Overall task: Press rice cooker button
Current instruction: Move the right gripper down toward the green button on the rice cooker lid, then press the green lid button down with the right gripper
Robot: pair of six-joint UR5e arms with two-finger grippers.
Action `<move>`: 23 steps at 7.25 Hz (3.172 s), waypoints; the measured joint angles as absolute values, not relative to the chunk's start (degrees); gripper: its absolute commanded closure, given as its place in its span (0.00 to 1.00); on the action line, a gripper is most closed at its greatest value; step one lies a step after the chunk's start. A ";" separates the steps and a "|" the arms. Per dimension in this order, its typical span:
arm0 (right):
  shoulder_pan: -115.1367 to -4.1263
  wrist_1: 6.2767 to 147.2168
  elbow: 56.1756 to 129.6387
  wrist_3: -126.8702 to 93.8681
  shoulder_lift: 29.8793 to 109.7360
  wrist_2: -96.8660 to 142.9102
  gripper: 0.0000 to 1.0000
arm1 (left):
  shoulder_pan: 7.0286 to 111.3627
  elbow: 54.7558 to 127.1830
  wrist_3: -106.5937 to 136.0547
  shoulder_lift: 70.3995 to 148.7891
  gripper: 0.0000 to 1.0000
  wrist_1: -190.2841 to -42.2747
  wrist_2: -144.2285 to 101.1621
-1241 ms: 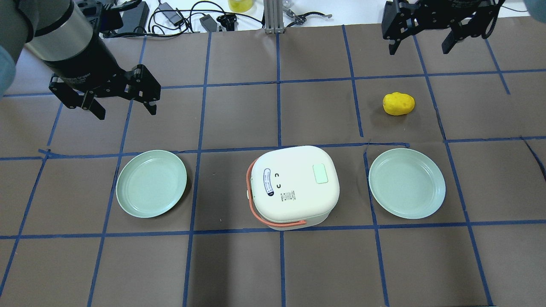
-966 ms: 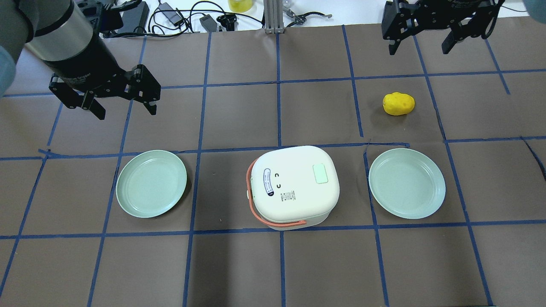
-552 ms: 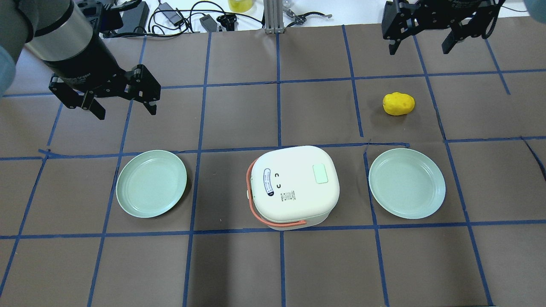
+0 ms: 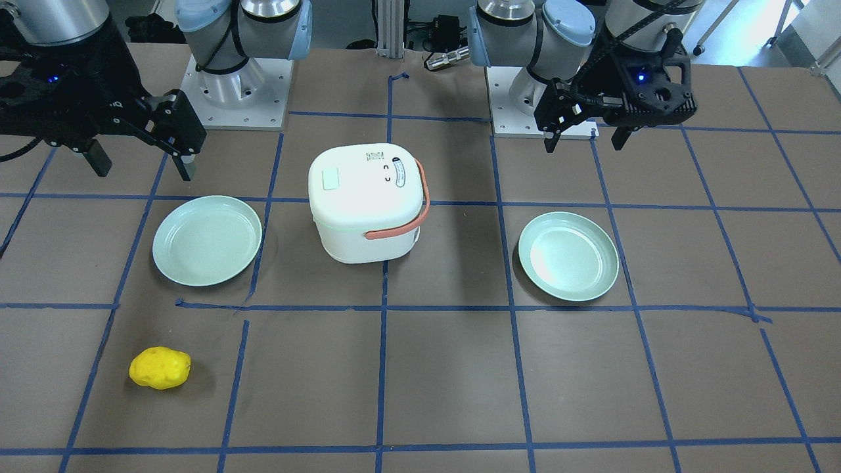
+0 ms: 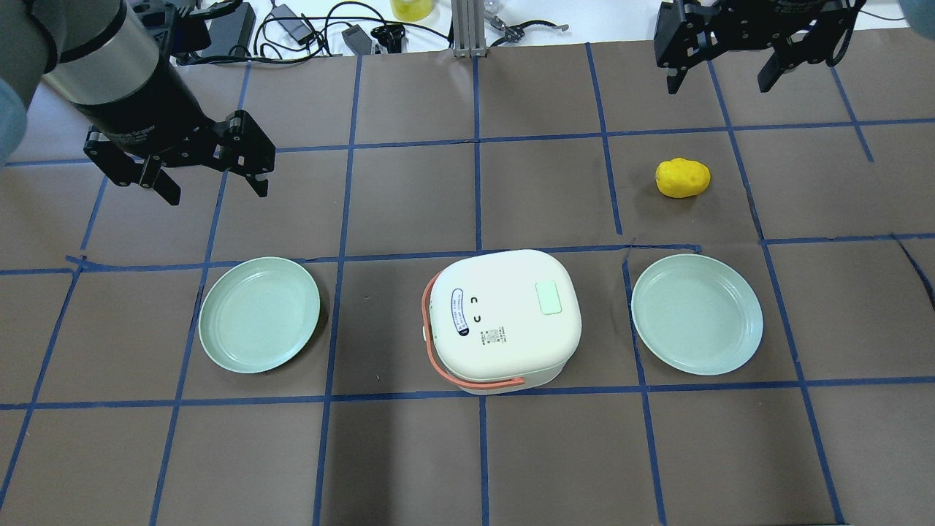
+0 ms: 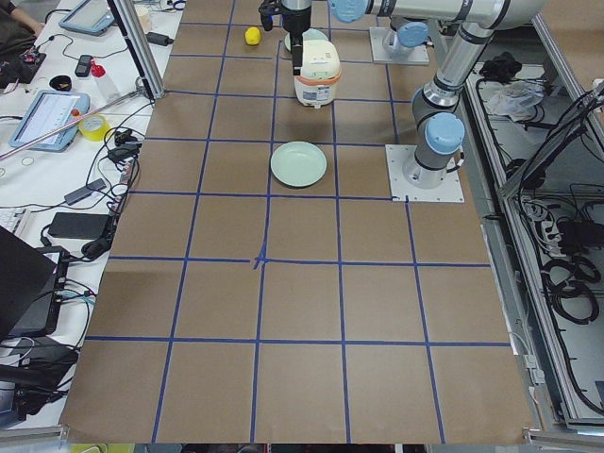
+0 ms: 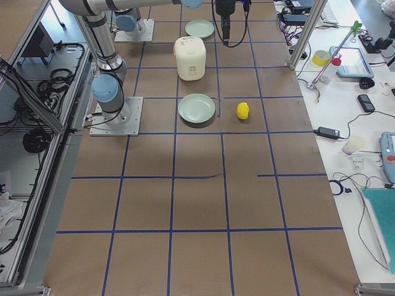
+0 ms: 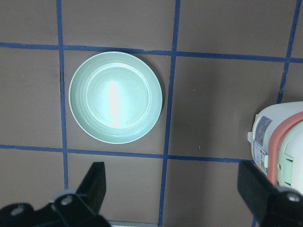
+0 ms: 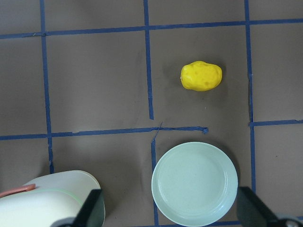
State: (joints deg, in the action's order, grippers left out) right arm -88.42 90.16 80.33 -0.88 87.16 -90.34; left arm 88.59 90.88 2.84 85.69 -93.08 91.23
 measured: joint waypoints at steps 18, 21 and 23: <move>-107.54 100.97 104.15 -16.88 88.10 -87.73 1.00 | 88.60 90.88 2.82 85.69 0.00 -93.07 91.23; -108.14 102.84 105.27 -16.75 87.65 -87.93 1.00 | 88.59 90.88 2.89 85.69 0.00 -93.08 91.23; -108.15 104.49 105.70 -16.91 87.12 -88.03 0.57 | 88.59 90.88 2.86 85.69 0.00 -93.08 91.23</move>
State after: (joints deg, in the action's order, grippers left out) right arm -108.15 104.49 105.70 -16.91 87.12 -88.03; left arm 88.59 90.88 2.86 85.69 -93.08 91.23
